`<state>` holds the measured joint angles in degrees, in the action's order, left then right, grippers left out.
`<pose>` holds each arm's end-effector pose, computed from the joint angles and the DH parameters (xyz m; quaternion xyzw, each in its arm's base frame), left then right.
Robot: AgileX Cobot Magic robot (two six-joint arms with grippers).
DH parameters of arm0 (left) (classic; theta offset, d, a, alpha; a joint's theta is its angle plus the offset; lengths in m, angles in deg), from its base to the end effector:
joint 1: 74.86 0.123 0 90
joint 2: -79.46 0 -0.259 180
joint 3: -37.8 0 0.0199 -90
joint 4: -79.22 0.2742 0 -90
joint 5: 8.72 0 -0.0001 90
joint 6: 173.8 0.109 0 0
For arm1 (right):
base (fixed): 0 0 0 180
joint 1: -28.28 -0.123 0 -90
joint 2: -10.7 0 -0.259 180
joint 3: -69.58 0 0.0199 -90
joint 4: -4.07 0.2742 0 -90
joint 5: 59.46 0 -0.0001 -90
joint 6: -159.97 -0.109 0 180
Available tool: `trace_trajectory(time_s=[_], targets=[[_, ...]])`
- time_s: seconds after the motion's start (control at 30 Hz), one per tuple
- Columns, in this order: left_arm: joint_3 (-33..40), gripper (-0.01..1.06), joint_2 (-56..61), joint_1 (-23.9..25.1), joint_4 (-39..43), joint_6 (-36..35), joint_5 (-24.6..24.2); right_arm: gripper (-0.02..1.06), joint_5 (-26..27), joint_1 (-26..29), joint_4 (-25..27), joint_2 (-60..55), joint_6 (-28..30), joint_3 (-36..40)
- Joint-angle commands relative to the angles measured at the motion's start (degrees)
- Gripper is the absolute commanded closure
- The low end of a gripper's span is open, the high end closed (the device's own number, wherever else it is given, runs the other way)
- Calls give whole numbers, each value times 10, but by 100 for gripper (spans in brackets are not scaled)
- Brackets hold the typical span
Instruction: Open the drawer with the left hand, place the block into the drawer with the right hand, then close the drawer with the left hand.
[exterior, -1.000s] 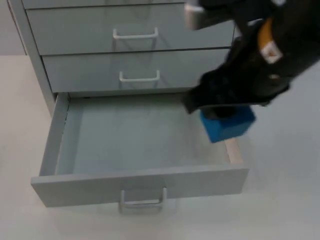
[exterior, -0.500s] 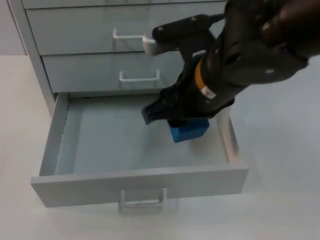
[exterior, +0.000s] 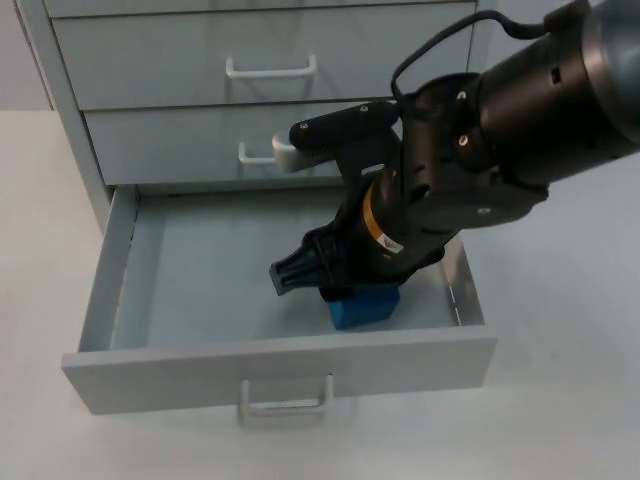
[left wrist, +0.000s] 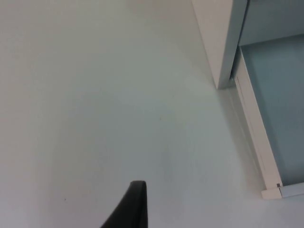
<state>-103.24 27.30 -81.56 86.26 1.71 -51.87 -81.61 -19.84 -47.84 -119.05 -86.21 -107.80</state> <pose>0.1934 -0.0135 0.2665 0.0427 0.9190 0.0180 0.3914 0.3172 0.3052 0.0653 -0.2169 0.9225 0.0308 0.3179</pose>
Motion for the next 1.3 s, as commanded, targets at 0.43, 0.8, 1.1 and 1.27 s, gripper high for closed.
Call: trace_trajectory(time_s=[0.43, 0.8, 1.1, 1.27], targets=[[2, 0, 3, 2, -7, -3, 3, 36, -17, -3, 13, 51, -1, -5], [2, 0, 3, 2, -7, -3, 3, 36, -167, -23, 254, 187, 283, -3], [2, 0, 3, 2, -6, -3, 2, 36, -176, -38, 263, 226, 287, 74], [2, 0, 3, 2, -6, -3, 2, 36, -147, -38, 270, 259, 283, 144]])
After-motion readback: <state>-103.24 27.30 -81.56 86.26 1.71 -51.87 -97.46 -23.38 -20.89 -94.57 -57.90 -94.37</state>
